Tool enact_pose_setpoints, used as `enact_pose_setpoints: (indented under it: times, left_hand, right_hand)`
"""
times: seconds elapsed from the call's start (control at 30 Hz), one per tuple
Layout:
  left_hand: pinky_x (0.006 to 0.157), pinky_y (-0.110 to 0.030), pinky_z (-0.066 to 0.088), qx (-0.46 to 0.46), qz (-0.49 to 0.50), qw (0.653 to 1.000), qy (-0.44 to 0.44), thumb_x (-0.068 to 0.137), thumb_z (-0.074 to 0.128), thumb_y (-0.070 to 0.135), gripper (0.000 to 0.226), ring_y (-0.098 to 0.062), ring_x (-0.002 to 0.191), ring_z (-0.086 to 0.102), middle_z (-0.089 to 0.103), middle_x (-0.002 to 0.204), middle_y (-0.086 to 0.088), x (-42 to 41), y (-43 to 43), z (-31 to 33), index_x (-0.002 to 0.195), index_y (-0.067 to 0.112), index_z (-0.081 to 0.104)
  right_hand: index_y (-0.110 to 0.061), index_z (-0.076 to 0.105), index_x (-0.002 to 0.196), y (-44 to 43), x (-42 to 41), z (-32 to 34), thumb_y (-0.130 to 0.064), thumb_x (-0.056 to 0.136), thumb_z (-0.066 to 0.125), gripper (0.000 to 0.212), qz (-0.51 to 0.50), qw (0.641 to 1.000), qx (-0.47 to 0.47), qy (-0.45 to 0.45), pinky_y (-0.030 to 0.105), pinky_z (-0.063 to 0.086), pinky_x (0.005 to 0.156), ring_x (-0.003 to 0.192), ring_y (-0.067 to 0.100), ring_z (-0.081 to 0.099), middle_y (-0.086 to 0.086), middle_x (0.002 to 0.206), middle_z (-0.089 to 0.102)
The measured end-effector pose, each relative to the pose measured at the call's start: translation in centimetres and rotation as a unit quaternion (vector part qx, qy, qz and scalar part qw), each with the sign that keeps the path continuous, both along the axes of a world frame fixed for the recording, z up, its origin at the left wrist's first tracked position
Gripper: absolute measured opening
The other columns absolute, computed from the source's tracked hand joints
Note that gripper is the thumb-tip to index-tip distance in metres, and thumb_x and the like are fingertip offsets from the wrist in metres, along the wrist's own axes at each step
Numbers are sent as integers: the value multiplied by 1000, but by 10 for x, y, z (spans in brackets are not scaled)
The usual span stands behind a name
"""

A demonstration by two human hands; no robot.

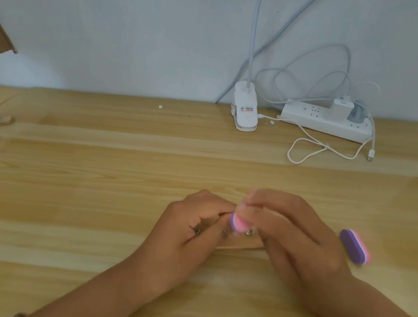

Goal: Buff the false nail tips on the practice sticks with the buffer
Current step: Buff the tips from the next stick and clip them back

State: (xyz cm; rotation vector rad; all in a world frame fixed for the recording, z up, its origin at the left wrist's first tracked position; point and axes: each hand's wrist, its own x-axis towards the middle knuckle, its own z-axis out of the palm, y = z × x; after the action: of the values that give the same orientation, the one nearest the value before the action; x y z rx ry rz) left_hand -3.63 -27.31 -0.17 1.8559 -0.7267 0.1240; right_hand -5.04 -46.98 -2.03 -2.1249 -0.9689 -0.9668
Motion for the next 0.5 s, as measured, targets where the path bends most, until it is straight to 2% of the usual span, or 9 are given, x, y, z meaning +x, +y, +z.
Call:
enact_pose_setpoints:
  times: [0.07, 0.2, 0.3, 0.37, 0.43, 0.5]
  left_hand:
    - [74, -22, 45, -1, 9, 1000, 4, 93, 55, 34, 21, -14, 86, 62, 68, 84, 15, 0, 1, 0, 90, 25, 73]
    - [74, -27, 48, -7, 19, 1000, 8, 90, 56, 34, 19, -15, 87, 62, 69, 87, 16, -1, 0, 1, 90, 28, 74]
    - [66, -43, 48, -9, 27, 1000, 7, 92, 56, 34, 22, -16, 86, 61, 70, 86, 14, 0, 2, 1, 88, 23, 74]
    - [64, -47, 48, -6, 26, 1000, 12, 91, 56, 35, 22, -16, 88, 61, 71, 86, 13, -1, 2, 1, 87, 23, 74]
    - [63, -47, 49, -6, 36, 999, 18, 88, 58, 36, 20, -16, 88, 61, 70, 84, 13, -1, 1, 1, 85, 23, 74]
    - [64, -45, 48, -14, 44, 999, 16, 85, 61, 37, 18, -16, 86, 61, 70, 83, 13, 1, 0, 0, 85, 26, 75]
  right_hand:
    - [-2, 71, 113, 0, 2, 0, 4, 97, 53, 24, -22, 1000, 12, 9, 36, 52, 90, 110, 23, 64, 12, 117, 65]
    - [-6, 71, 117, 4, -2, 0, -2, 102, 53, 24, 2, 1000, 0, -23, 34, 51, 93, 110, 24, 64, 7, 119, 62]
    - [-1, 73, 110, -3, 8, 1, 12, 90, 58, 28, -82, 997, 13, 3, 30, 50, 91, 103, 23, 64, 12, 112, 65]
    - [-2, 73, 108, -4, 11, 2, 11, 86, 62, 28, -129, 991, 41, -2, 25, 48, 91, 100, 21, 63, 11, 108, 65]
    - [-5, 68, 115, -1, 8, 3, 5, 90, 63, 27, -125, 990, 66, -13, 21, 46, 93, 102, 16, 61, 6, 108, 63]
    - [-6, 64, 119, 2, 3, 1, 1, 91, 62, 29, -75, 995, 63, -12, 21, 45, 96, 107, 14, 60, 5, 112, 61]
